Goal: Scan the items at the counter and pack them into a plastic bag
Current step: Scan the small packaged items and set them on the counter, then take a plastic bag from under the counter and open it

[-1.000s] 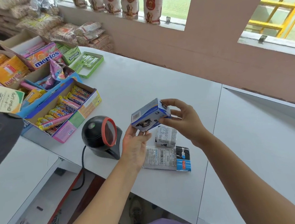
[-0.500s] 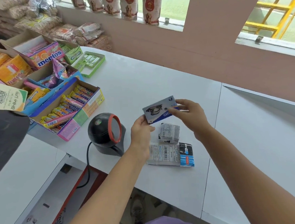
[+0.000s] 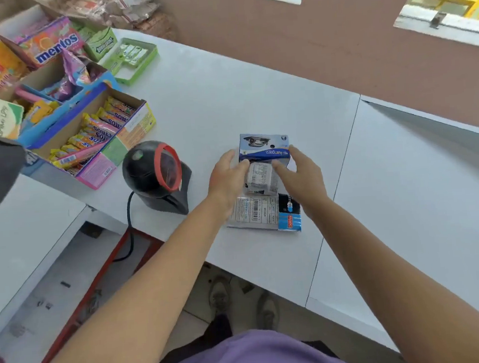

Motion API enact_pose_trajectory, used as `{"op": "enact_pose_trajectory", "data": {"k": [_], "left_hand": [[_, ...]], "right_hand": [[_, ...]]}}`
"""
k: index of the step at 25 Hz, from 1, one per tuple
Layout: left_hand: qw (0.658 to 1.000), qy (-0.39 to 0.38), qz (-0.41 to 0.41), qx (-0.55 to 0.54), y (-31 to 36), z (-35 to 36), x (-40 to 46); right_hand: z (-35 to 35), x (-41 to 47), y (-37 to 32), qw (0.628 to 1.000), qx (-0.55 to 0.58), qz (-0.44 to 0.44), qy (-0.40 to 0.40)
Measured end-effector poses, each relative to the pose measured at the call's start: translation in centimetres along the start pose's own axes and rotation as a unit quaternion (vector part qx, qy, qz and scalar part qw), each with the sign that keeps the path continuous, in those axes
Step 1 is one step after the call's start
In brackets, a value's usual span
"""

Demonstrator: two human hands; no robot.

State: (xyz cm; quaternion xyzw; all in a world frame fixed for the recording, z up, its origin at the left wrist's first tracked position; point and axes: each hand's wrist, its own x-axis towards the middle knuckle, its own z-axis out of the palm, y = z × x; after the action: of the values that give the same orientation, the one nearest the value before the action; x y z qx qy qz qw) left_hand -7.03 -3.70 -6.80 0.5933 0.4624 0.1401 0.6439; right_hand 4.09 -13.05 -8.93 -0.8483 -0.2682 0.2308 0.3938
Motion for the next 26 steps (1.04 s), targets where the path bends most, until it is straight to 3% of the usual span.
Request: {"op": "enact_pose_trajectory", "data": {"k": [3,6,11,14,16,18,25,26], "left_hand": [[0.98,0.089,0.1,0.145,-4.5,-1.4,-5.4],[0.948,0.127,0.135,0.258,-10.9,-3.9,-12.0],[0.873,0.2,0.127,0.426,-19.3,-9.8,-21.1],[0.819,0.275,0.094,0.495,-22.5,-14.6,-24.8],[0.781,0.314,0.083,0.533,-24.5,-17.8,-26.9],[0.745,0.327,0.089,0.575,-26.3,-20.6,-28.4],[0.634,0.378,0.122,0.664,-28.6,-27.1,-29.3],[0.633,0.382,0.118,0.662,-28.6,-27.5,-29.3]], "right_hand": [[2.0,-5.4,1.8,0.978,-0.165,-0.129,0.005],[3.8,-11.2,3.5,0.926,-0.268,-0.267,-0.009],[9.1,-17.7,3.8,0.835,-0.3,-0.44,-0.137],[13.8,-20.3,1.5,0.742,-0.308,-0.555,-0.216],[17.3,-22.0,-0.6,0.694,-0.306,-0.6,-0.255],[20.6,-23.7,-2.8,0.669,-0.296,-0.627,-0.269],[28.1,-26.8,-7.3,0.624,-0.327,-0.679,-0.209],[28.6,-26.8,-7.5,0.62,-0.324,-0.686,-0.199]]}}
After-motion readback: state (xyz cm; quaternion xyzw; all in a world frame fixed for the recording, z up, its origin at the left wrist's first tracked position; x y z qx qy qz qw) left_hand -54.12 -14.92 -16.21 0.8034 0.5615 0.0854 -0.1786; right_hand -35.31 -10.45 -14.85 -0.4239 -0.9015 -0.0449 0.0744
